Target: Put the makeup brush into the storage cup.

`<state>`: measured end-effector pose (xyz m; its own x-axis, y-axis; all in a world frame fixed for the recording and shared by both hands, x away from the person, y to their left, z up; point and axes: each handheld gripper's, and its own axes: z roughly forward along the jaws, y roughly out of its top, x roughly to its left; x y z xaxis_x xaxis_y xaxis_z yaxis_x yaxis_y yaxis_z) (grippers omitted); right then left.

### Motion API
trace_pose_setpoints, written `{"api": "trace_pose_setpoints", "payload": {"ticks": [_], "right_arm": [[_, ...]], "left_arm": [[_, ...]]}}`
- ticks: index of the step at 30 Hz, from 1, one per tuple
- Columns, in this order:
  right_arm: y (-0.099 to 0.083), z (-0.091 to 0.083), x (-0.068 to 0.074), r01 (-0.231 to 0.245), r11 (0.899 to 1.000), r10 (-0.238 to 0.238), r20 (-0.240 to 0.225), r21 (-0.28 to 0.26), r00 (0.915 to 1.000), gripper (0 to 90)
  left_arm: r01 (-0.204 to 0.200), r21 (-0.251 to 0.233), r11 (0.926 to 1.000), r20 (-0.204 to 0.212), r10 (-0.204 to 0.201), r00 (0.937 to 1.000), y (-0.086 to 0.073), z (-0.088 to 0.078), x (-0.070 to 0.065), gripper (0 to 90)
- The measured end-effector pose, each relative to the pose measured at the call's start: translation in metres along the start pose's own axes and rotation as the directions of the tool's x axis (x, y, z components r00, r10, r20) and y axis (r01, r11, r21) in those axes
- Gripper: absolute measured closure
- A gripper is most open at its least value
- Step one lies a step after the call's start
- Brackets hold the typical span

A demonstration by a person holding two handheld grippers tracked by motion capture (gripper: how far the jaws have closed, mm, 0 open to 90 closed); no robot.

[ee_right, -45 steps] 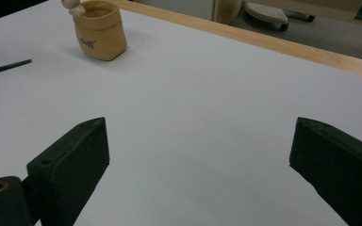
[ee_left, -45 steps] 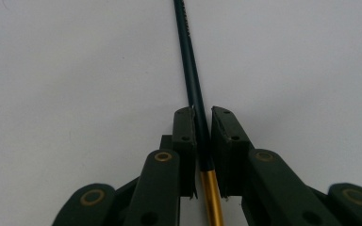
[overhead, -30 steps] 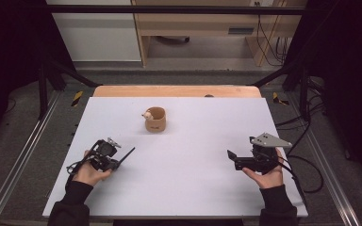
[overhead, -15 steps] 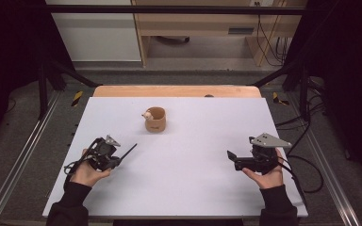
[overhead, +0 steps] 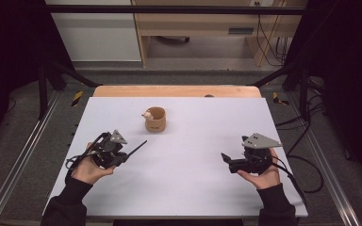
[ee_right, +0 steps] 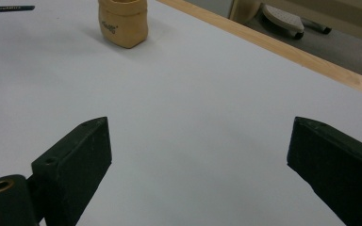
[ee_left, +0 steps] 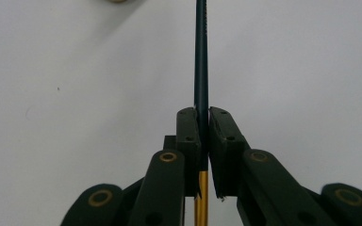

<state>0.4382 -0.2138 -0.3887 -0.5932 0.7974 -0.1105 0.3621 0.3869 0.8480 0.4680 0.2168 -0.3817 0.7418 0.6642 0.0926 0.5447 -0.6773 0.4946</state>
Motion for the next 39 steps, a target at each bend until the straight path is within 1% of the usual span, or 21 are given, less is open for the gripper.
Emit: {"api": "trace_pose_setpoints", "payload": {"ticks": [4,6,7,8,9,10,13,17,19,20,21,24,27,28,30,33,34,35,36,37,39], "right_arm": [[0.004,0.001,0.004,0.034,0.999,-0.034,-0.01,0.003,0.9994,8.3],[0.005,0.002,0.006,0.051,0.999,-0.051,-0.02,0.0,0.9985,8.7],[0.006,0.002,0.007,0.053,0.999,-0.053,-0.021,0.004,0.9984,8.9],[0.006,0.003,0.008,0.062,0.998,-0.062,-0.023,0.002,0.9978,9.1],[0.007,0.003,0.009,0.067,0.998,-0.066,-0.028,0.004,0.9974,9.2],[0.008,0.003,0.01,0.073,0.997,-0.073,-0.031,0.002,0.9968,9.4],[0.009,0.003,0.012,0.087,0.996,-0.086,-0.04,0.005,0.9955,9.8],[0.012,0.004,0.012,0.1,0.995,-0.099,-0.06,0.018,0.9933,10.4],[0.012,0.005,0.012,0.107,0.994,-0.105,-0.067,0.019,0.9922,11.1],[0.013,0.005,0.012,0.111,0.994,-0.109,-0.072,0.02,0.9914,11.5],[0.013,0.006,0.012,0.114,0.993,-0.112,-0.075,0.023,0.9909,11.8],[0.014,0.007,0.014,0.146,0.989,-0.143,-0.082,0.03,0.9864,12.3],[0.015,0.008,0.016,0.175,0.984,-0.171,-0.088,0.043,0.9813,13.0],[0.016,0.008,0.017,0.181,0.983,-0.176,-0.093,0.041,0.98,13.4],[0.017,0.008,0.017,0.191,0.981,-0.185,-0.099,0.045,0.9777,13.8],[0.019,0.009,0.019,0.205,0.977,-0.199,-0.1,0.057,0.975,14.0],[0.019,0.009,0.019,0.216,0.975,-0.209,-0.101,0.059,0.9726,14.6],[0.02,0.009,0.019,0.225,0.972,-0.218,-0.105,0.062,0.9703,14.7],[0.021,0.009,0.019,0.235,0.97,-0.228,-0.109,0.064,0.9676,14.9],[0.021,0.01,0.02,0.239,0.969,-0.23,-0.111,0.068,0.9668,15.0],[0.022,0.011,0.021,0.259,0.963,-0.249,-0.115,0.077,0.9616,15.1]], "left_arm": [[-0.031,-0.009,0.9995,0.007,0.031,0.9995,0.007,-0.006,-0.004,82.6],[-0.033,-0.025,0.9991,0.012,0.033,0.9994,0.009,-0.007,-0.007,82.6],[-0.044,-0.036,0.9984,0.014,0.044,0.9989,0.01,-0.008,-0.007,82.6],[-0.042,-0.043,0.9982,0.019,0.043,0.9989,0.011,-0.008,-0.009,82.6],[-0.053,-0.047,0.9975,0.027,0.054,0.9982,0.012,-0.008,-0.01,82.6],[-0.053,-0.047,0.9975,0.027,0.054,0.9982,0.012,-0.008,-0.01,82.6],[-0.083,-0.049,0.9954,0.042,0.085,0.9955,0.016,-0.007,-0.014,82.6],[-0.12,-0.034,0.9921,0.071,0.123,0.9899,0.023,-0.006,-0.018,82.6],[-0.141,-0.034,0.9895,0.09,0.143,0.9856,0.028,-0.005,-0.02,82.6],[-0.141,-0.034,0.9895,0.09,0.143,0.9856,0.028,-0.005,-0.02,82.6],[-0.159,-0.031,0.9868,0.096,0.161,0.9823,0.032,-0.005,-0.023,82.6],[-0.183,-0.031,0.9827,0.11,0.185,0.9766,0.039,-0.005,-0.026,82.6],[-0.209,-0.025,0.9776,0.113,0.21,0.9711,0.045,-0.005,-0.03,82.6],[-0.208,-0.026,0.9779,0.114,0.209,0.9712,0.046,-0.005,-0.031,82.6],[-0.224,-0.025,0.9743,0.117,0.225,0.9673,0.05,-0.006,-0.032,82.7],[-0.236,-0.023,0.9714,0.116,0.237,0.9645,0.055,-0.006,-0.035,82.6],[-0.238,-0.022,0.9709,0.118,0.239,0.9638,0.057,-0.005,-0.036,82.6],[-0.251,-0.013,0.968,0.12,0.251,0.9607,0.058,-0.004,-0.036,82.6],[-0.255,-0.013,0.9668,0.121,0.255,0.9593,0.06,-0.004,-0.038,82.6],[-0.264,-0.008,0.9646,0.123,0.263,0.957,0.062,-0.003,-0.039,82.6],[-0.276,-0.003,0.9611,0.128,0.274,0.9531,0.064,-0.002,-0.042,82.6]]}}
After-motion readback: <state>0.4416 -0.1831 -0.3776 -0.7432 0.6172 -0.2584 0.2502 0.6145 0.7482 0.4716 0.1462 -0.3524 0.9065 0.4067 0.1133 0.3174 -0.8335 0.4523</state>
